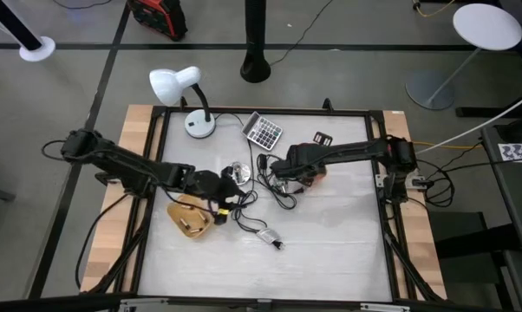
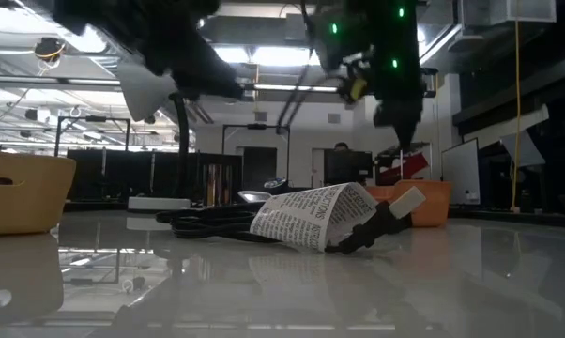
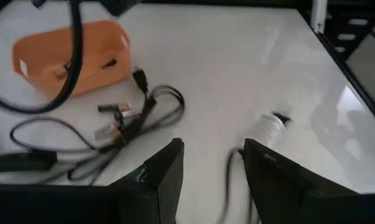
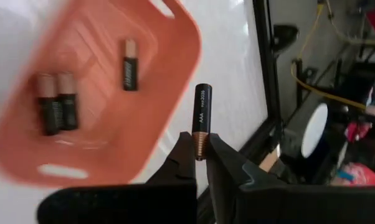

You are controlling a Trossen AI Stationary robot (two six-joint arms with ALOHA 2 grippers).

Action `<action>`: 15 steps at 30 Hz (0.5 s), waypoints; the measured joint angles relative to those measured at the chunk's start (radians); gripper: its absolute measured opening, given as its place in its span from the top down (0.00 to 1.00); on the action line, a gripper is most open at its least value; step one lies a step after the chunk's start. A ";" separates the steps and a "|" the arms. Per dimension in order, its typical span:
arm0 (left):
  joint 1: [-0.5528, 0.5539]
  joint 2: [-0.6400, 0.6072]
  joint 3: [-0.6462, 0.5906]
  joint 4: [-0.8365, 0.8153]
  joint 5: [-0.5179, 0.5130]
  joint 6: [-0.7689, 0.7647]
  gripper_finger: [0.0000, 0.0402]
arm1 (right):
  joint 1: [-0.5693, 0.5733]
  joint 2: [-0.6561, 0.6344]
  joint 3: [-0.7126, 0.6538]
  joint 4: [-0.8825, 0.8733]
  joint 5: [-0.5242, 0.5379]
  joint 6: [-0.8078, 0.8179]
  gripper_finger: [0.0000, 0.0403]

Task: Sort batteries
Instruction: Put the brown battery into the orange bin

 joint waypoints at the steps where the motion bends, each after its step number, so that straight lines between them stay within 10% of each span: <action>1: 0.010 0.022 0.000 0.037 0.000 0.008 0.61 | -0.014 -0.001 -0.020 0.010 0.000 0.000 0.97; 15: 0.112 0.262 0.000 0.372 0.003 0.024 0.61 | -0.096 -0.001 -0.066 0.234 -0.186 -0.198 0.97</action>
